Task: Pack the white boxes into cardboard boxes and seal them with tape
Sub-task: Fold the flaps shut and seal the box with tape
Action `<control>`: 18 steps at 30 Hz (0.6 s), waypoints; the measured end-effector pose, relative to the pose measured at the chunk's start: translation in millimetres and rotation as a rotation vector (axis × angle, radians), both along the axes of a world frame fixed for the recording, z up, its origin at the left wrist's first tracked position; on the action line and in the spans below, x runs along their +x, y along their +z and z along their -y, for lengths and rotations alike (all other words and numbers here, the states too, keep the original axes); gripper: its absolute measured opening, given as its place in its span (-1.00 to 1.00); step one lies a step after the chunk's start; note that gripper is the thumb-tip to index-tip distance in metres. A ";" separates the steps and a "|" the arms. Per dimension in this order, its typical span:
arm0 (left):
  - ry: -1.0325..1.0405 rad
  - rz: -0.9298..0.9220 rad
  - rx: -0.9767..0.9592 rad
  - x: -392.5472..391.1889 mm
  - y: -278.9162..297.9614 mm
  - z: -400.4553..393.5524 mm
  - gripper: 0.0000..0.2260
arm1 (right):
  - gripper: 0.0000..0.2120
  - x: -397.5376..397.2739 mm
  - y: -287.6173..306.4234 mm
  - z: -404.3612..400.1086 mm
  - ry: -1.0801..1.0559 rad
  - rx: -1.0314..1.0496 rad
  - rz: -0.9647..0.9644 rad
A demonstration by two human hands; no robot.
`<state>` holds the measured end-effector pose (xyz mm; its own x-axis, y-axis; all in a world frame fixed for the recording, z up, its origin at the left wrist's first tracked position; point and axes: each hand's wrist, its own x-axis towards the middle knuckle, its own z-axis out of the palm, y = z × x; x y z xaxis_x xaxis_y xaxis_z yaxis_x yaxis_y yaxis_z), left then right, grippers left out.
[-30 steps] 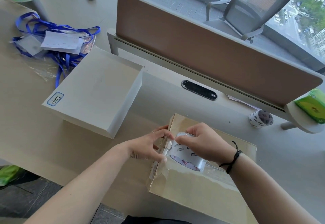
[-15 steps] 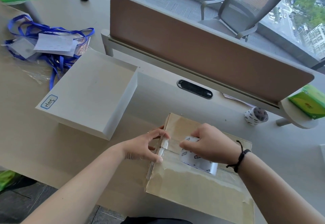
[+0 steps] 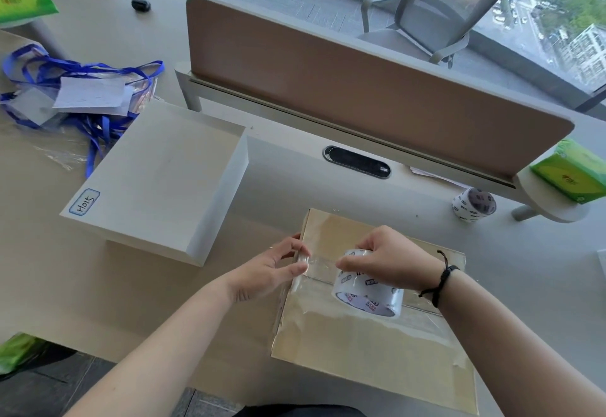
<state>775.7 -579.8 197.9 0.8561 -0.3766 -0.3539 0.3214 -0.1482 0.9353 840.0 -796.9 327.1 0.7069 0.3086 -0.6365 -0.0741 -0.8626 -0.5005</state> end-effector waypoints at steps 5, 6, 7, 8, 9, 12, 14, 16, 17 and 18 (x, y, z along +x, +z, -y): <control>0.056 -0.004 0.027 -4.8 -6.4 4.2 -0.82 | -0.64 0.1 -2.7 -0.4 0.040 -0.002 0.026; 0.074 -0.007 0.028 -6.3 -6.2 5.5 -0.79 | -0.63 0.1 -4.4 0.2 0.040 -0.005 0.029; 0.093 -0.013 0.023 -7.4 -5.5 6.9 -0.76 | -0.63 0.2 -6.4 1.2 0.037 -0.009 0.025; 0.106 -0.020 0.014 -8.3 -4.2 8.5 -0.74 | -0.63 0.4 -8.4 2.3 0.035 -0.011 0.017; 0.118 -0.032 0.008 -9.0 -3.3 9.9 -0.74 | -0.63 0.3 -10.6 3.1 0.029 -0.014 0.005; 0.136 -0.064 -0.002 -9.5 -2.1 13.3 -0.75 | -0.51 -1.0 -17.8 4.2 0.010 -0.017 -0.031; 0.141 -0.076 -0.018 -9.3 -1.3 15.0 -0.76 | -0.46 -1.1 -20.8 3.6 0.001 -0.025 -0.025; 0.146 -0.091 -0.034 -9.3 1.0 16.0 -0.76 | -0.47 -0.8 -22.7 2.8 0.011 -0.029 -0.013; 0.147 -0.096 -0.039 -9.2 2.8 16.2 -0.76 | -0.50 -0.8 -23.2 2.2 0.020 -0.036 -0.007; 0.145 -0.099 -0.040 -9.1 4.0 16.3 -0.75 | -0.54 -1.1 -23.6 1.5 0.032 -0.050 0.004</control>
